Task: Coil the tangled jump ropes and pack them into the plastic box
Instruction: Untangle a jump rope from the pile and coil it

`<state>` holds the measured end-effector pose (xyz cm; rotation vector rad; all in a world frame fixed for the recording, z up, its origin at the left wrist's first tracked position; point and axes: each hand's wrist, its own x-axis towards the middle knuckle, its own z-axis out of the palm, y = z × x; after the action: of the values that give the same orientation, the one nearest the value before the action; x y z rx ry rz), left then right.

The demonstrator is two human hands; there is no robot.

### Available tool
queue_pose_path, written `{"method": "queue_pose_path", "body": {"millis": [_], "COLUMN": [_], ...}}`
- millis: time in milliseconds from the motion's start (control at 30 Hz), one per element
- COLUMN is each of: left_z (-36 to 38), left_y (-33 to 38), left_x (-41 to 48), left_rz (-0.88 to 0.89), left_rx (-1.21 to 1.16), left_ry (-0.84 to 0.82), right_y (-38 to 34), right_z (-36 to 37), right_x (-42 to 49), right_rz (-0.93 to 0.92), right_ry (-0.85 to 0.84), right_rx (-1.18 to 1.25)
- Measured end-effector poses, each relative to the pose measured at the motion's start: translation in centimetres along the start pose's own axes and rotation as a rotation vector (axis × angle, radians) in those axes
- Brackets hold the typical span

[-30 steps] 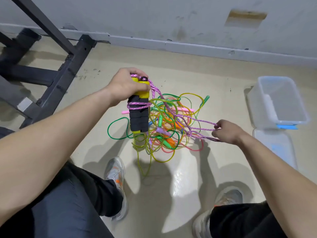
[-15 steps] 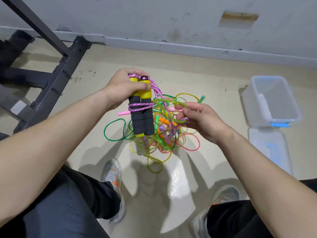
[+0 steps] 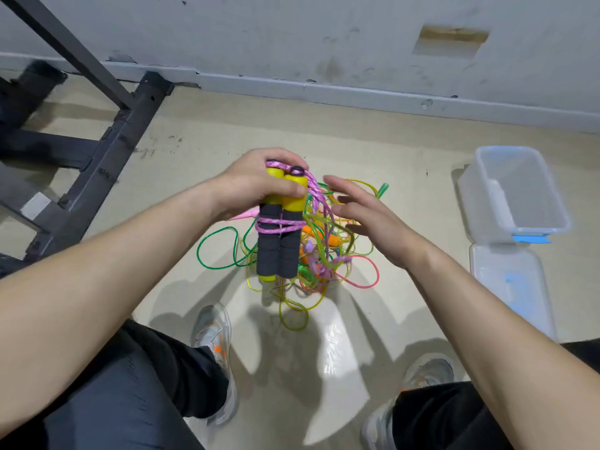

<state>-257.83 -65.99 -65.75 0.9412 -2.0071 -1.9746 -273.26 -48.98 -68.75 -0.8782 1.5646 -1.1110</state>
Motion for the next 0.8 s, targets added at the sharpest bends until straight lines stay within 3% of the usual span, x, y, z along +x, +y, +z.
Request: {"method": "queue_pose_path", "body": {"millis": [67,267,433,567,667,800], "left_z": [0.7,1.2,1.1,2.2,2.5,2.4], "left_y": [-0.1,-0.4,-0.9,-2.2,-2.3,-2.4], "left_x": [-0.3,-0.6,-0.9,-0.9,-0.9,-0.8], "left_rz": [0.000,-0.090,-0.205,-0.217,-0.218,-0.193], "left_rx": [-0.014,0.002,0.046,-0.077,-0.017,-0.072], "left_ry": [-0.092,-0.107,-0.188,-0.172,-0.089,0.021], "right_y": [-0.5,-0.2,-0.2,-0.1,-0.2,0.4], "right_z": [0.3,0.2,0.3,0.5,0.4,0.2], "right_x": [0.3,0.8,0.9,1.0,1.0,1.1], "right_rz": [-0.013,-0.043,0.027,0.099,0.138,0.179], "right_ry": [-0.109,0.060,0.071,0.044,0.106,0.066], "right_rx": [0.020,-0.104,0.339,0.753,0.790,0.662]}}
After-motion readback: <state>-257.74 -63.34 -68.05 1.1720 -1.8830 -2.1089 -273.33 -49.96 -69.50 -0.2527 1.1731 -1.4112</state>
